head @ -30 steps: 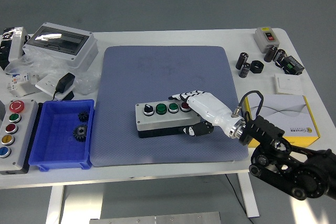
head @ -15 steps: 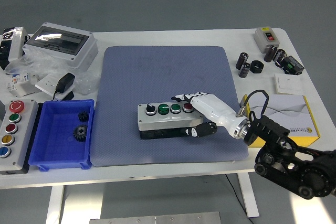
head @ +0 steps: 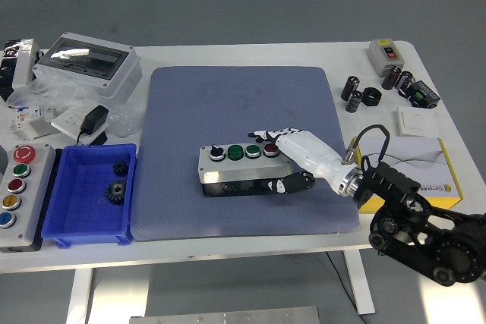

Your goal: Pick up the button,place it on the desk,press the button,press the button

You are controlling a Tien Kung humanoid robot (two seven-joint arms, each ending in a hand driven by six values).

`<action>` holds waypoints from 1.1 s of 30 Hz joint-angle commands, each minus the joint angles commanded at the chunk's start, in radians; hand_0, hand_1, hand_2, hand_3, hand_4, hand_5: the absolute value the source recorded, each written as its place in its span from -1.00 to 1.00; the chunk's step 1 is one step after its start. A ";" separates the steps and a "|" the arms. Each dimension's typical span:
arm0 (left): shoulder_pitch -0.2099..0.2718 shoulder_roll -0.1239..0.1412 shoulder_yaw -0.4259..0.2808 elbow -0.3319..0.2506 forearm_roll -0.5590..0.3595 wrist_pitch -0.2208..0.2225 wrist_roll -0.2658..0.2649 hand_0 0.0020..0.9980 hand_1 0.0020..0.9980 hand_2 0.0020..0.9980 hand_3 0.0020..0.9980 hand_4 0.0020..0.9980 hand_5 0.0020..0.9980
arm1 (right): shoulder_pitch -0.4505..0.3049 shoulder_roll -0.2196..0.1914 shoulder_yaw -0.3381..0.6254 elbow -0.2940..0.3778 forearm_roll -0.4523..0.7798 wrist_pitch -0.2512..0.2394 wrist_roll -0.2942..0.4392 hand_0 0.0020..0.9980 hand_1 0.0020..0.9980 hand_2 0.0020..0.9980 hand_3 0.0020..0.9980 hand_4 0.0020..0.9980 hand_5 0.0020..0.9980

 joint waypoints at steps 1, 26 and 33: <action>0.000 0.000 0.000 0.000 0.001 0.000 0.000 0.26 0.19 0.06 0.17 0.24 -0.65 | 0.000 -0.002 0.002 0.003 0.003 0.008 -0.001 0.77 0.71 0.84 1.00 0.49 -0.69; -0.002 0.003 0.012 0.000 0.000 -0.005 0.000 0.26 0.17 0.05 0.16 0.20 -0.75 | -0.026 -0.071 0.059 0.113 0.140 0.109 -0.019 1.00 1.00 1.00 1.00 0.61 -0.63; 0.001 0.003 0.016 0.000 -0.011 -0.004 -0.001 0.25 0.17 0.05 0.16 0.20 -0.76 | -0.070 -0.175 0.204 0.264 0.322 0.281 -0.120 0.99 0.98 1.00 1.00 0.61 -0.62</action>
